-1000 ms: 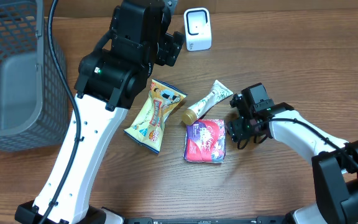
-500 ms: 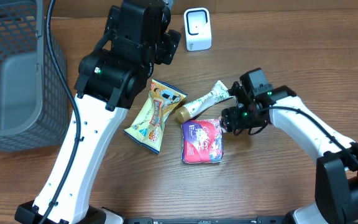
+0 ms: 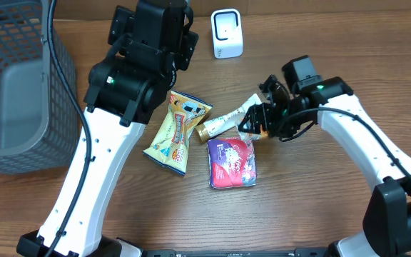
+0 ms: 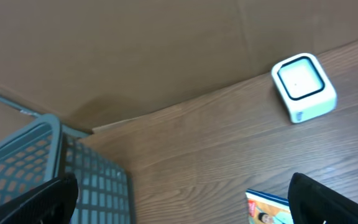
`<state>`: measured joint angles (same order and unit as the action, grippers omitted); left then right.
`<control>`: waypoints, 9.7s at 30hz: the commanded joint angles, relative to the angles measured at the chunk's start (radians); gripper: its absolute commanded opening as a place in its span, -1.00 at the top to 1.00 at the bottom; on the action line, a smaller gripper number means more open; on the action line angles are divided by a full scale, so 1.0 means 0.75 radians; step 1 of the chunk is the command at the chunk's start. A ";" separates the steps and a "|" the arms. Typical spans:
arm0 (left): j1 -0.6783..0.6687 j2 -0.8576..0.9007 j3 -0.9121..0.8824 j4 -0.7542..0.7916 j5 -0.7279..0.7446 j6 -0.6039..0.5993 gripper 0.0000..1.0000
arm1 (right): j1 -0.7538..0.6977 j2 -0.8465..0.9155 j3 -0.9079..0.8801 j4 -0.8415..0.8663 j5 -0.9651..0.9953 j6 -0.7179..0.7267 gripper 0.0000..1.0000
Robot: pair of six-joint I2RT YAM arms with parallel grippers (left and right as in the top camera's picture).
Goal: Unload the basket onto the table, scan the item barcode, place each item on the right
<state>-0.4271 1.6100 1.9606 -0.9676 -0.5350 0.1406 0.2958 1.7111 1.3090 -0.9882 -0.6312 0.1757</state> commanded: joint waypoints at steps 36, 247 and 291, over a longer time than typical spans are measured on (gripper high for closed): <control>0.222 -0.020 -0.003 -0.292 -0.114 -0.443 -1.00 | 0.133 0.011 0.034 0.191 0.512 -0.526 -0.90; 0.222 0.113 -0.005 -0.310 -0.097 -0.462 -1.00 | 0.150 0.766 0.479 1.558 1.150 -2.677 0.92; 0.222 0.113 -0.005 -0.332 -0.089 -0.463 -1.00 | -1.227 0.479 0.386 0.092 1.235 -0.189 -0.76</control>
<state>-0.2611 1.6890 1.9568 -1.2198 -0.6094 -0.1852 -0.5541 2.0808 1.6085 -0.9035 0.4694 -0.0029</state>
